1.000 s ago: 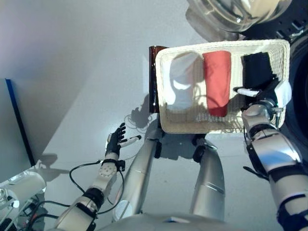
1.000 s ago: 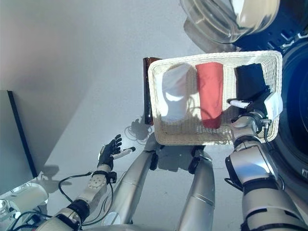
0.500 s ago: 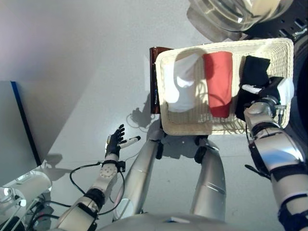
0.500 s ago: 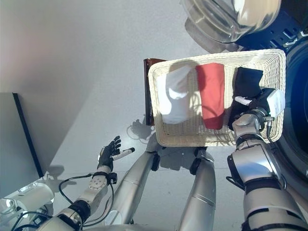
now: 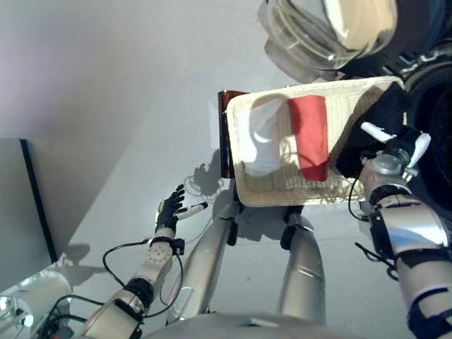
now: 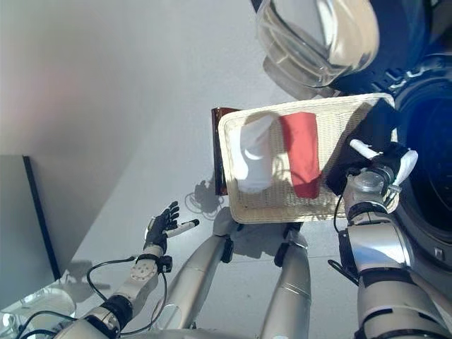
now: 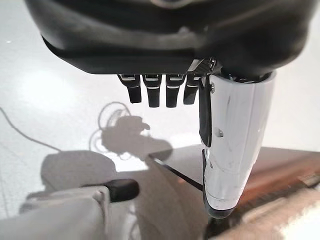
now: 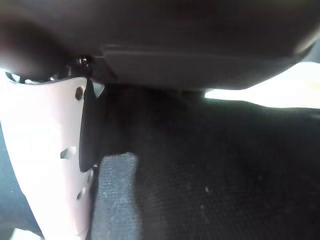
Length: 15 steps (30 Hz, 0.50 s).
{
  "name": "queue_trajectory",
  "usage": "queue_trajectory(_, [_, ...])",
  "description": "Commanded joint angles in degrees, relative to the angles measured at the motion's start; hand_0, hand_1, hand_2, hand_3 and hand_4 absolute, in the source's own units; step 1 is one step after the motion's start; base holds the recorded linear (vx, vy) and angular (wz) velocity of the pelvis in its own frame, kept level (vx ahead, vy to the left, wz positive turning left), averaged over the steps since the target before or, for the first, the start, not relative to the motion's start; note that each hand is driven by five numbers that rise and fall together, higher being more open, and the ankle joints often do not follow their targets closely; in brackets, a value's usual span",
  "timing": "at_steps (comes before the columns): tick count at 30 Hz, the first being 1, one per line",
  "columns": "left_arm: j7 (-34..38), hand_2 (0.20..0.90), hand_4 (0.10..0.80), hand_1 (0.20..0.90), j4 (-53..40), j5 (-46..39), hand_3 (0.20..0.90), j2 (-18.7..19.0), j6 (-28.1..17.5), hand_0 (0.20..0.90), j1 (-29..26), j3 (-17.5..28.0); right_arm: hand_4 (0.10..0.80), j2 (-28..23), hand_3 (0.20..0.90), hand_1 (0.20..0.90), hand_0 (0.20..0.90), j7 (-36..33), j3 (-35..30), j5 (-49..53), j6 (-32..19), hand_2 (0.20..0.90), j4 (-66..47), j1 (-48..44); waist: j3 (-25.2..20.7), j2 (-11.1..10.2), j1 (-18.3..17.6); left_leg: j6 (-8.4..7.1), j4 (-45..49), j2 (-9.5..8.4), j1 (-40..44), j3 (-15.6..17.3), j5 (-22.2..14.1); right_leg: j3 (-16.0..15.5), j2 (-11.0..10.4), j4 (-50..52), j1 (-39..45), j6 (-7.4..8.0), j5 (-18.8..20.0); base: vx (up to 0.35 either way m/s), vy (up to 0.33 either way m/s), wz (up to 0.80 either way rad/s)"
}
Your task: Pick up the clothes and place them into the washing machine
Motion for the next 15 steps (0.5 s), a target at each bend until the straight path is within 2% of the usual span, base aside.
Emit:
queue_trajectory(1, [-0.61,0.900,0.800,0.900,-0.28,-2.22,0.900,1.72,-0.97,0.900,4.75,3.67,0.300,-2.62,0.200,0.200,0.200,2.57,-2.23,14.21,-7.56,0.200,-3.29,2.22,-2.68,0.68,-1.01,-6.77,-1.30,1.61,-0.28,-2.12,-1.56,-0.05,1.08,-6.11,7.01,1.07,0.33,0.028,0.016,-0.32])
queue_trajectory(3, [-1.62,0.900,0.800,0.900,-0.51,-2.89,0.900,1.36,-0.47,0.900,5.32,3.57,0.300,0.45,0.200,0.200,0.200,5.43,-6.37,23.06,-9.46,0.200,-3.44,2.42,-3.17,1.24,-0.89,-6.66,-2.10,1.63,1.37,-1.91,-1.52,0.25,1.03,-7.32,8.55,1.20,0.63,0.030,0.017,-0.32])
queue_trajectory(4, [-1.67,0.900,0.800,0.900,-0.48,-2.93,0.900,1.47,-0.49,0.900,5.35,3.54,0.300,0.50,0.200,0.200,0.200,5.68,-6.44,23.30,-9.53,0.200,-3.43,2.59,-3.13,1.13,-0.83,-6.66,-2.14,1.64,1.51,-1.86,-1.53,0.29,1.04,-7.37,8.66,1.20,0.63,0.017,0.019,-0.33])
queue_trajectory(7, [-2.36,0.900,0.800,0.900,0.76,-4.35,0.900,0.44,-0.17,0.900,5.52,3.36,0.300,5.96,0.200,0.200,0.200,9.04,-11.59,33.68,-13.65,0.200,-8.71,4.20,-3.81,1.73,-1.13,-6.52,-2.74,1.51,3.28,-1.45,-1.78,0.87,1.08,-8.11,10.12,1.31,0.48,0.017,0.019,-0.21])
queue_trajectory(11, [-2.67,0.900,0.800,0.900,1.24,-5.27,0.900,-0.54,-0.36,0.900,5.98,2.85,0.300,10.02,0.200,0.200,0.200,10.84,-15.36,39.08,-17.73,0.200,-13.45,4.99,-4.34,3.07,-1.42,-6.43,-3.29,1.12,4.21,-1.21,-1.92,1.58,0.90,-8.55,10.54,1.38,0.53,0.011,0.022,-0.10])
queue_trajectory(14, [-2.82,0.900,0.800,0.900,1.51,-5.63,0.900,-0.89,-0.71,0.900,6.49,2.39,0.300,11.13,0.200,0.200,0.200,11.03,-16.97,40.64,-19.97,0.200,-14.60,5.03,-4.65,3.71,-1.36,-6.39,-3.50,0.89,4.56,-1.13,-1.94,1.65,0.84,-8.98,11.06,1.37,0.53,0.005,0.025,-0.02])
queue_trajectory(15, [-2.83,0.900,0.800,0.900,1.91,-5.94,0.900,-1.34,-0.85,0.900,6.64,2.13,0.300,12.10,0.200,0.200,0.200,11.36,-18.82,42.28,-21.98,0.200,-15.81,4.49,-4.99,4.51,-1.43,-6.36,-3.81,0.80,4.80,-1.10,-1.96,1.99,0.81,-9.24,11.10,1.46,0.56,0.006,0.039,-0.06])
